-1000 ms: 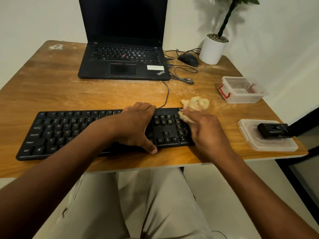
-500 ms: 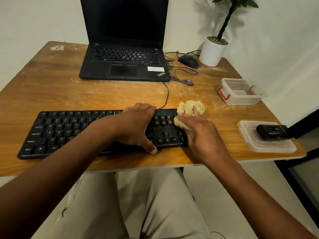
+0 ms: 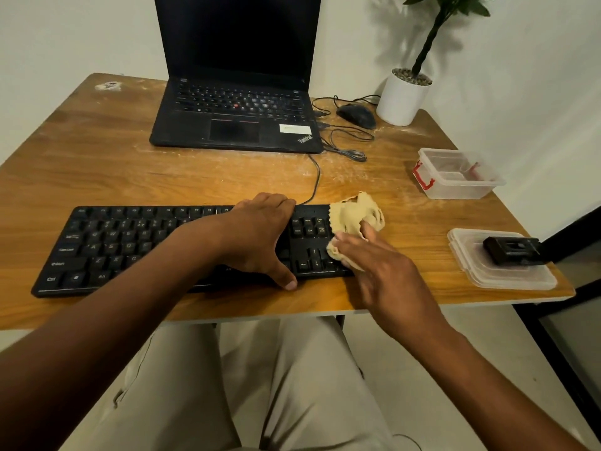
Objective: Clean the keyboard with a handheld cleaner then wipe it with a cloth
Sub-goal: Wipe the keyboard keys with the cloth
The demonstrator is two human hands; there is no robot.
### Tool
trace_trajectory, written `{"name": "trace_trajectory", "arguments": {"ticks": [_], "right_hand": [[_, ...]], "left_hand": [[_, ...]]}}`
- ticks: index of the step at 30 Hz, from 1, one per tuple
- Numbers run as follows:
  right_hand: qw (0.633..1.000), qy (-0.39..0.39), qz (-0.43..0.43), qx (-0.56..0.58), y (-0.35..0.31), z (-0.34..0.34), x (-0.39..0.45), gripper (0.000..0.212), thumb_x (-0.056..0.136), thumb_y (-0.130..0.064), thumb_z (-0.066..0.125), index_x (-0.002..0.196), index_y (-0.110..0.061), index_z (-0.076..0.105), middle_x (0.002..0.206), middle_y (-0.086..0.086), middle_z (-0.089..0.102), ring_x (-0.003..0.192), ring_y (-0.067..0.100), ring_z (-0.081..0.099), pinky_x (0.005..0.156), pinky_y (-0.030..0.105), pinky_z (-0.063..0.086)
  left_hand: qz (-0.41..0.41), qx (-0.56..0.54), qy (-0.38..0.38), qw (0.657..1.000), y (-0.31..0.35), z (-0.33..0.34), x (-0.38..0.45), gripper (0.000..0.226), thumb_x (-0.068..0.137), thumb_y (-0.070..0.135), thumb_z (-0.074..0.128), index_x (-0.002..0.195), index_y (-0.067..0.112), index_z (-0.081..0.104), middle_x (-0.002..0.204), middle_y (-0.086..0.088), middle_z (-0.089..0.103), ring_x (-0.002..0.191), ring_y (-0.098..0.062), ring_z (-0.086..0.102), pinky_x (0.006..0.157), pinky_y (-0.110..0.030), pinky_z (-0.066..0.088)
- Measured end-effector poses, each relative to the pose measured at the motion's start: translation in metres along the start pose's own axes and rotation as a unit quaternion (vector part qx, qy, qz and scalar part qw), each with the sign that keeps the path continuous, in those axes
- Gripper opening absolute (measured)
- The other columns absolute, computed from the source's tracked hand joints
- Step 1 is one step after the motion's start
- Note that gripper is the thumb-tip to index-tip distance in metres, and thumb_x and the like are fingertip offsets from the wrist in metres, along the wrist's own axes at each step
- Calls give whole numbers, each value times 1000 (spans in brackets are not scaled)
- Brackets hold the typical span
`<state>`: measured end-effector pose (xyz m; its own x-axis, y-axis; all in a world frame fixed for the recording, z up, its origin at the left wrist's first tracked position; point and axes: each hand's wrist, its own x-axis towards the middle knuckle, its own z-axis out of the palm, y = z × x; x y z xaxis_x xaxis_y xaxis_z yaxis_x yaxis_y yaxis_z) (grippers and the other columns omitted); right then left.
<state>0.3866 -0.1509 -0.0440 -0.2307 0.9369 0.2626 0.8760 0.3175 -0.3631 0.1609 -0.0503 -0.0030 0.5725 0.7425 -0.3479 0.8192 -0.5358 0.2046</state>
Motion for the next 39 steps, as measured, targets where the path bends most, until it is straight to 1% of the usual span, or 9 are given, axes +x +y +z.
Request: {"name": "trace_trajectory", "arguments": {"ticks": [6,11,15,19,25,30,34,37,39], "right_hand": [[996,58,63,-14,19,-2,6,50,91,7,65,136,-14,64,142,3,59,140,28,46,120,35,25],[1000,15,8,-5,-2,10,-10,60,88,13,61,141,-15,60,147,-1,55,145,21,28,119,27,23],[997,48,34,-43,28,-3,-30,65,84,15,64,142,-16,58,148,-4,52,143,30,42,119,40,29],[996,79,52,-3,11,11,-2,47,93,6,63,137,-12,62,145,1,54,141,28,41,120,26,24],[999,38,-1,-28,15,5,-35,59,89,12,56,143,-13,58,150,-1,52,144,31,39,121,15,16],[994,73,77,-15,24,8,-3,43,98,2,57,138,-12,62,147,4,55,142,31,45,122,32,25],[999,34,21,-2,3,12,1,45,96,2,58,139,-12,62,146,3,56,144,21,31,118,7,12],[999,22,4,-29,17,1,-28,64,86,15,62,142,-16,59,148,-3,53,146,24,34,121,15,17],[997,47,43,-47,32,-5,-30,63,86,15,64,141,-16,59,147,-5,52,142,28,43,121,26,23]], "left_hand": [[-1,0,-1,1000,1,0,1,136,65,69,82,162,15,2,168,-2,10,155,-24,8,127,-44,14],[-3,5,0,1000,2,-1,-1,136,65,70,81,162,14,3,169,-2,10,155,-24,8,126,-43,15],[1,5,4,1000,2,-1,0,133,65,69,81,161,14,8,167,-3,15,153,-24,12,125,-44,17],[-1,4,5,1000,2,-2,-1,135,63,69,83,161,13,8,166,-3,16,153,-23,13,125,-46,19],[0,1,6,1000,2,-1,0,134,63,70,82,160,14,9,166,-3,16,153,-24,12,125,-44,19],[1,-2,7,1000,2,-1,0,136,63,69,83,161,14,6,167,-2,15,153,-24,12,126,-46,18],[-1,-3,8,1000,1,-1,-1,136,63,69,83,161,15,5,167,-2,14,154,-23,11,125,-44,17],[4,-1,7,1000,0,0,0,136,64,71,82,161,14,5,167,-2,14,154,-23,10,125,-45,16],[7,-3,7,1000,0,0,0,136,65,70,81,161,14,4,168,-2,12,154,-23,9,126,-46,16]]}}
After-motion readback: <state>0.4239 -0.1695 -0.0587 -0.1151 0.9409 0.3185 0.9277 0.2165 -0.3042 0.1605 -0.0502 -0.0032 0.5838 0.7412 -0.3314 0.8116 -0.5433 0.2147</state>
